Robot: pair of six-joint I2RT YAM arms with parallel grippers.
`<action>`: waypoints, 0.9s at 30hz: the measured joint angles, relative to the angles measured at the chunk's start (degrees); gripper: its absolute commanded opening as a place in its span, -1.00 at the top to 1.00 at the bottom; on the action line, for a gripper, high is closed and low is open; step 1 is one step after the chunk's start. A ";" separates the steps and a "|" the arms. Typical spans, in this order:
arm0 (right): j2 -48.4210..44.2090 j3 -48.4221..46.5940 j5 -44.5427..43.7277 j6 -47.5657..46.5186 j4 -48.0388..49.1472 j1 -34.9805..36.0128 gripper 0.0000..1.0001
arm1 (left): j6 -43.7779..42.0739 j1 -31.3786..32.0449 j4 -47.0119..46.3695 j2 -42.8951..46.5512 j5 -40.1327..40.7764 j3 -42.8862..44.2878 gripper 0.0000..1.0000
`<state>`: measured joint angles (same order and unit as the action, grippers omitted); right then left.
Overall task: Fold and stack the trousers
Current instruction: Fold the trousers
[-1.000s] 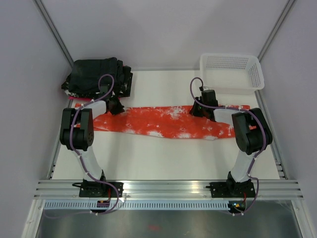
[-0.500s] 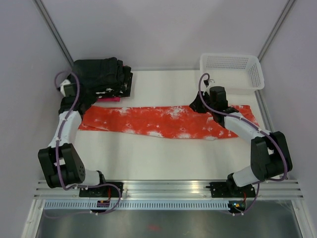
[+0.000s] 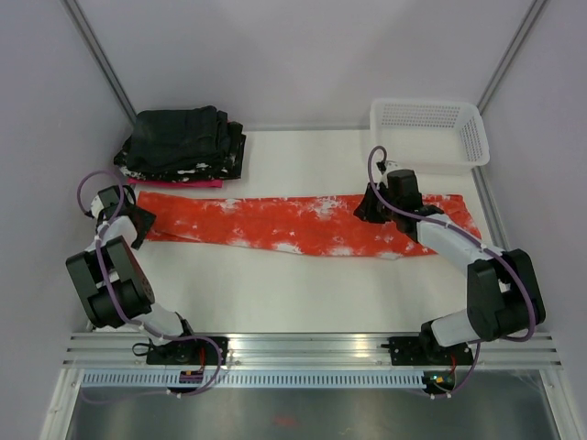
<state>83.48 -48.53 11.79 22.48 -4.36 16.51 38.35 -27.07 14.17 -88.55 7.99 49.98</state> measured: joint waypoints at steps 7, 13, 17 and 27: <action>-2.82 -0.04 -2.54 -0.52 -3.82 0.15 0.43 | 0.68 -0.20 -3.58 -3.96 -0.17 0.33 0.13; -2.86 -0.15 -4.17 -1.31 -6.40 0.17 0.44 | 0.76 -0.20 -5.75 -4.83 -0.46 0.42 0.17; -2.82 -0.39 -4.76 -1.73 -7.45 0.20 0.43 | 0.74 -0.20 -7.32 -5.01 -0.66 0.72 0.14; -2.56 -1.88 -6.12 -2.84 -8.35 0.20 0.43 | 0.70 -0.20 -10.03 -8.11 -2.16 1.07 0.31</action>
<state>80.93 -50.41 5.67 19.64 -12.71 16.71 39.05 -27.27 4.14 -96.66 5.82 51.05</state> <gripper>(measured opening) 0.284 0.434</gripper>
